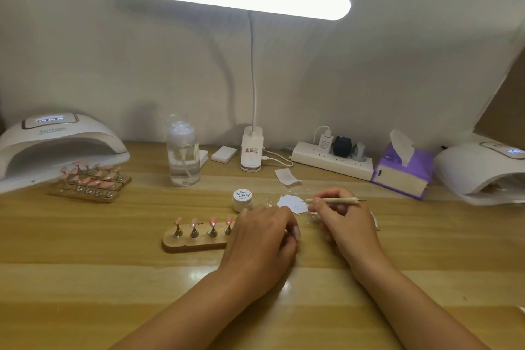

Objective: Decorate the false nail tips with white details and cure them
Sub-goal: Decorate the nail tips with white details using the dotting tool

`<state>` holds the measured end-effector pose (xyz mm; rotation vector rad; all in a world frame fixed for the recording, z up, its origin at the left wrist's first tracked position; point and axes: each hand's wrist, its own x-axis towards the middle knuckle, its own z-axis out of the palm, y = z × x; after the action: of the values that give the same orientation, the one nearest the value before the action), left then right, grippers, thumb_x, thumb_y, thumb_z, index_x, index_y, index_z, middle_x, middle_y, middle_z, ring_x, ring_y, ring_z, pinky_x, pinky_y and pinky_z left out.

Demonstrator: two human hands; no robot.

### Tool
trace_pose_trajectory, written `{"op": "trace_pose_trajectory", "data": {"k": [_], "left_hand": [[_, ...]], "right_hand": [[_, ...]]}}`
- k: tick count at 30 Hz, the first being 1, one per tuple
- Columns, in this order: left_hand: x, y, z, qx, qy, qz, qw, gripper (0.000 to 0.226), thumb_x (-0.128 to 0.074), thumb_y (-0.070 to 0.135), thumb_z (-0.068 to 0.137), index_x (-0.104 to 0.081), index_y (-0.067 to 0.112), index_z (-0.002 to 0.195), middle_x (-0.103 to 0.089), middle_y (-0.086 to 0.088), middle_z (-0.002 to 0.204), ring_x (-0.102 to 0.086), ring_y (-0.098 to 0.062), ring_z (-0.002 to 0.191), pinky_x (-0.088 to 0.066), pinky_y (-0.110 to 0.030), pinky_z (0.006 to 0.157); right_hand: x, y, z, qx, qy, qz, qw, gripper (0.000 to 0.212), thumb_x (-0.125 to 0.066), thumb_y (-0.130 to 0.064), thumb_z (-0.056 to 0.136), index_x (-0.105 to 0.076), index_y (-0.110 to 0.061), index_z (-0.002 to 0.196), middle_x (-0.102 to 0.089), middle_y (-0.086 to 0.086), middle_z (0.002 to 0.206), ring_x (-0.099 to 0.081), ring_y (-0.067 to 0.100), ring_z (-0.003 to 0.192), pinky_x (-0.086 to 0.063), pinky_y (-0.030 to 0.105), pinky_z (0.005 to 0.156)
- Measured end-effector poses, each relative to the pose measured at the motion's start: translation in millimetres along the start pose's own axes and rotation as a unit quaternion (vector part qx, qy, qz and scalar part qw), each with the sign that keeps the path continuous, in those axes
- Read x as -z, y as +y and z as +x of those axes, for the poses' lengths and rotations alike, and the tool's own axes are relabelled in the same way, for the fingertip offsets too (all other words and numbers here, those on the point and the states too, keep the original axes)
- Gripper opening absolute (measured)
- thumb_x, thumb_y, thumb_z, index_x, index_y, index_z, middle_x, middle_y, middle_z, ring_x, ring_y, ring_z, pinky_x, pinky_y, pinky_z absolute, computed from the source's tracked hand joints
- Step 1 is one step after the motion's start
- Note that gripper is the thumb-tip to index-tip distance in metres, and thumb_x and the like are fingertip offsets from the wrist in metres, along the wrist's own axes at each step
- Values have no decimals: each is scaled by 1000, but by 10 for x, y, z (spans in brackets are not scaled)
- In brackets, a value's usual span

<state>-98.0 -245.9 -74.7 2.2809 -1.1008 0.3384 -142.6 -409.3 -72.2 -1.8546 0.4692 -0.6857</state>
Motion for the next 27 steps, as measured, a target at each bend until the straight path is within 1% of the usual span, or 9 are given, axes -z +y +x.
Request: {"op": "trace_pose_trajectory", "data": {"k": [2,5,7,9,11,14,16,21,27], "left_hand": [[5,-5,9,-2,-2,6,1000,9,-52,25,92,-57,32,95,-63,17,99,-44,-6,93,-29,-28,84],[3,-20,11,1,0,1,1000,10,-55,25,93,-61,32,96,-65,19,98,-41,-5,87,-27,-28,82],[-3,-28,14,3,3,-3,1000,9,-57,26,93,-62,33,93,-65,21,96,-37,-2,83,-26,-28,80],[-8,-40,23,10,2,-13,1000,9,-59,27,92,-63,34,90,-67,22,95,-37,-2,82,-27,-29,80],[-9,-48,33,20,1,-26,999,9,-60,28,91,-64,36,88,-67,23,94,-39,-3,81,-29,-29,80],[-22,-48,37,21,2,-45,999,9,-62,27,89,-65,36,85,-67,23,89,-41,-4,79,-29,-29,77],[-32,-53,44,28,7,-63,998,8,-64,28,88,-68,34,86,-67,25,87,-43,-3,76,-31,-30,77],[-45,-63,57,41,15,-75,996,7,-66,31,87,-71,36,86,-56,33,69,-45,5,71,-29,-29,76],[-52,-68,57,48,24,-75,996,9,-68,31,84,-73,39,86,-52,32,59,-46,-4,72,-30,-29,77]], "right_hand": [[32,-31,-12,-23,31,60,997,12,-73,-20,88,-62,-18,83,-68,-4,61,-53,6,46,-40,22,41],[66,-77,-48,-81,69,157,982,16,-69,-17,92,-57,-14,82,-58,-4,50,-51,9,47,-41,18,40],[53,-142,-96,-106,49,211,971,11,-64,-20,96,-60,-13,89,-67,-2,56,-58,8,48,-45,17,41],[28,-201,-171,-120,11,248,961,12,-64,-25,96,-63,-14,94,-76,2,72,-67,8,56,-51,18,46],[9,-220,-246,-104,-6,240,965,13,-68,-27,93,-64,-15,93,-76,4,75,-67,8,58,-52,19,48],[-9,-198,-307,-68,-8,183,981,18,-69,-26,91,-62,-9,90,-68,5,61,-58,10,49,-49,21,46],[-14,-188,-303,-69,-13,162,984,18,-68,-21,92,-57,-8,88,-67,5,59,-57,11,47,-48,21,45],[-39,-173,-286,-68,-15,112,991,26,-64,-7,80,-46,-14,63,-60,8,49,-48,12,42,-38,20,40],[-53,-197,-294,-58,-40,97,993,22,-62,-2,79,-46,-9,65,-62,14,51,-50,11,41,-39,19,41]]}}
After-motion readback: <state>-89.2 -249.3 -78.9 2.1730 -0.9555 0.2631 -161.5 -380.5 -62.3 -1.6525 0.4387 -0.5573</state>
